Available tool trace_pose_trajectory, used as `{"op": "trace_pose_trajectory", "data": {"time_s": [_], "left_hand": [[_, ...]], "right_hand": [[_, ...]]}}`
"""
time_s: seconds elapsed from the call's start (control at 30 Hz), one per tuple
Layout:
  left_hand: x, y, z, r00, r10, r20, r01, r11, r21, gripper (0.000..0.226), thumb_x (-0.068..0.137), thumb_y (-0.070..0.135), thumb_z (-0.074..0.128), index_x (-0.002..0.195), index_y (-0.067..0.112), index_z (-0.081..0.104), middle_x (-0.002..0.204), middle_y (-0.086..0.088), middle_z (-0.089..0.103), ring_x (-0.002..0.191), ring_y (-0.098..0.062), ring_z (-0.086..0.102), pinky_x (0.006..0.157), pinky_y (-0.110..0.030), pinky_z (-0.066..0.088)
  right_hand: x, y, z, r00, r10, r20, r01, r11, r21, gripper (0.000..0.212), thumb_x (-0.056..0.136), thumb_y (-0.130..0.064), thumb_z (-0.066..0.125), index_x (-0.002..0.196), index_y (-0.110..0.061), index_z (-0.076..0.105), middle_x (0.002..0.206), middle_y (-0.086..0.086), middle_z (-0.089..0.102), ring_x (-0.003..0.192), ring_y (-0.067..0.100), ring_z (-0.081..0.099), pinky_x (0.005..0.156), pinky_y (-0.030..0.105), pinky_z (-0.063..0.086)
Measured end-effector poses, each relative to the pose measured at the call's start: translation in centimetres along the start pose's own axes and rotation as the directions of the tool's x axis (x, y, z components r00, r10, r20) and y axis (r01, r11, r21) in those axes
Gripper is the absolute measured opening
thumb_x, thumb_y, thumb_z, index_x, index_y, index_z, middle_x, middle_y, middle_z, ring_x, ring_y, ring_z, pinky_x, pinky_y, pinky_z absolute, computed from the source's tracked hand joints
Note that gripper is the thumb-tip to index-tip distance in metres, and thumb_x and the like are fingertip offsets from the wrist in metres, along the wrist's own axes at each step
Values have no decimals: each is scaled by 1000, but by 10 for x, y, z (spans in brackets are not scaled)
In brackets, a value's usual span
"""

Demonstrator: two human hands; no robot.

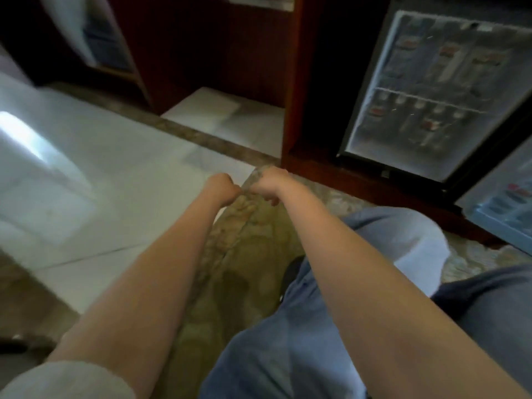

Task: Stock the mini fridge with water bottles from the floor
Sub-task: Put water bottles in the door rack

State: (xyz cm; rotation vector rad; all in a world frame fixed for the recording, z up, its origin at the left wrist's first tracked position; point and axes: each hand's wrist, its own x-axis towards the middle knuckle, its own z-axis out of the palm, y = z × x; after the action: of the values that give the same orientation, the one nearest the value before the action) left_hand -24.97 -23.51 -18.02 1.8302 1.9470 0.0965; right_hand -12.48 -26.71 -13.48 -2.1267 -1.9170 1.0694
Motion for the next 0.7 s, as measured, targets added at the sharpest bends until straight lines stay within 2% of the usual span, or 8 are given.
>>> {"op": "trace_pose_trajectory", "data": {"time_s": [0.13, 0.27, 0.4, 0.47, 0.6, 0.7], "left_hand": [[-28, -81, 19, 987, -159, 3, 158, 983, -90, 34, 90, 20, 49, 108, -4, 63, 115, -22, 63, 109, -36, 57, 89, -37, 46], [-61, -148, 46, 928, -372, -26, 360, 912, -196, 31, 90, 23, 50, 110, 3, 62, 114, -15, 62, 102, -31, 58, 75, -32, 44], [-93, -204, 60, 849, -515, -118, 492, 852, -179, 41, 90, 26, 50, 125, 5, 52, 133, -14, 42, 120, -32, 42, 94, -41, 42], [-106, -234, 62, 808, -574, -130, 556, 817, -150, 42, 90, 26, 50, 128, 7, 49, 135, -14, 39, 122, -33, 38, 97, -43, 40], [-126, -282, 62, 699, -713, -41, 705, 698, -126, 48, 89, 26, 51, 133, 7, 45, 136, -16, 39, 124, -35, 38, 97, -44, 41], [-137, -305, 61, 671, -741, 31, 740, 666, -88, 48, 87, 26, 52, 129, 5, 46, 133, -18, 44, 121, -36, 42, 94, -42, 44]], "right_hand": [[-6, -38, 54, 979, -106, 175, 132, 981, -141, 44, 88, -35, 61, 122, -8, 58, 119, 10, 61, 100, 26, 62, 86, 38, 54], [-18, -71, 92, 909, -199, 365, 322, 894, -313, 43, 93, -33, 57, 128, -8, 55, 118, 8, 59, 99, 22, 59, 85, 35, 51], [-26, -90, 127, 871, -257, 419, 430, 812, -395, 41, 92, -30, 56, 128, -11, 54, 123, 7, 57, 105, 23, 56, 84, 32, 47], [-29, -95, 141, 846, -252, 469, 463, 784, -414, 40, 92, -30, 57, 127, -11, 54, 122, 7, 58, 101, 22, 57, 82, 31, 48], [-35, -106, 159, 816, -239, 527, 505, 739, -446, 38, 92, -30, 57, 124, -9, 55, 119, 8, 59, 91, 20, 55, 74, 29, 45], [-36, -115, 172, 811, -255, 527, 524, 718, -459, 39, 92, -31, 59, 125, -9, 56, 121, 8, 58, 95, 21, 54, 75, 30, 45]]}}
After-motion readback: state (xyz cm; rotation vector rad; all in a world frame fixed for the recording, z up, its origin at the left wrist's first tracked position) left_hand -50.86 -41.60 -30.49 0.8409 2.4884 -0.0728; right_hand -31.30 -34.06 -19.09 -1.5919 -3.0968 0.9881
